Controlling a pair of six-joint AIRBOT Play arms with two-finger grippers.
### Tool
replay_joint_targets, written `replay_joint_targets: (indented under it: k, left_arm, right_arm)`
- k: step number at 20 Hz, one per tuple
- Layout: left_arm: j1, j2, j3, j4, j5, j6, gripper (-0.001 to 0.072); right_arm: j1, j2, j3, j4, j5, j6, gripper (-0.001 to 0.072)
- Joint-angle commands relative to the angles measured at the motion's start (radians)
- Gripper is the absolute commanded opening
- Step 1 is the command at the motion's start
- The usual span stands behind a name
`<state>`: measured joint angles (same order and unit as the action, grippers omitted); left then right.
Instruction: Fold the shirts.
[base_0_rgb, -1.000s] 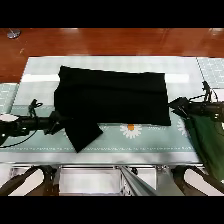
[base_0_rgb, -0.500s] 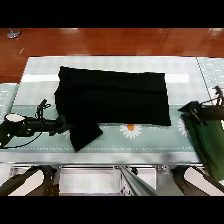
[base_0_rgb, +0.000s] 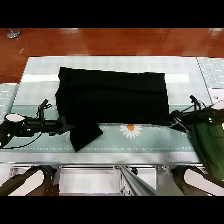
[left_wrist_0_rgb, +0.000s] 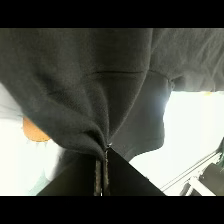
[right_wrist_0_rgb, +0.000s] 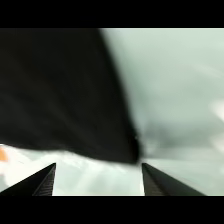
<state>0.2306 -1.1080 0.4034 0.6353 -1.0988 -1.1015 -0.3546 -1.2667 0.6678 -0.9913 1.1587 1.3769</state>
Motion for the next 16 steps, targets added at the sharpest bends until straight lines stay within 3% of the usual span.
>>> replay_joint_targets:
  k: [1,3,4,5,7,12,16]
  left_arm:
    - [0.000,0.001,0.000,-0.001,-0.002,0.002,0.0016]
    - [0.000,0.001,0.000,-0.001,-0.002,0.002,0.0016]
    - [0.000,0.001,0.001,-0.001,-0.002,0.002,0.0016]
    - [0.000,0.001,0.007,-0.001,-0.003,0.002,0.0016]
    - [0.016,0.001,0.045,0.000,-0.022,0.006,0.0017]
    - [0.106,-0.016,0.286,0.032,-0.028,0.041,0.0015]
    - [0.021,-0.200,0.526,0.074,0.078,-0.066,0.0015]
  right_arm:
    - [0.034,-0.077,0.070,0.064,-0.069,0.013,0.0617]
    - [0.034,-0.111,0.096,0.118,-0.043,0.000,0.0582]
    - [0.034,-0.120,0.096,0.145,-0.028,-0.034,0.0387]
    - [0.034,-0.122,0.096,0.154,-0.003,-0.085,0.0074]
    - [0.023,-0.122,0.117,0.134,0.032,-0.130,0.0038]
    - [-0.008,-0.132,0.308,0.131,0.039,-0.087,0.0038]
    - [0.080,-0.237,0.502,0.138,-0.031,-0.031,0.0039]
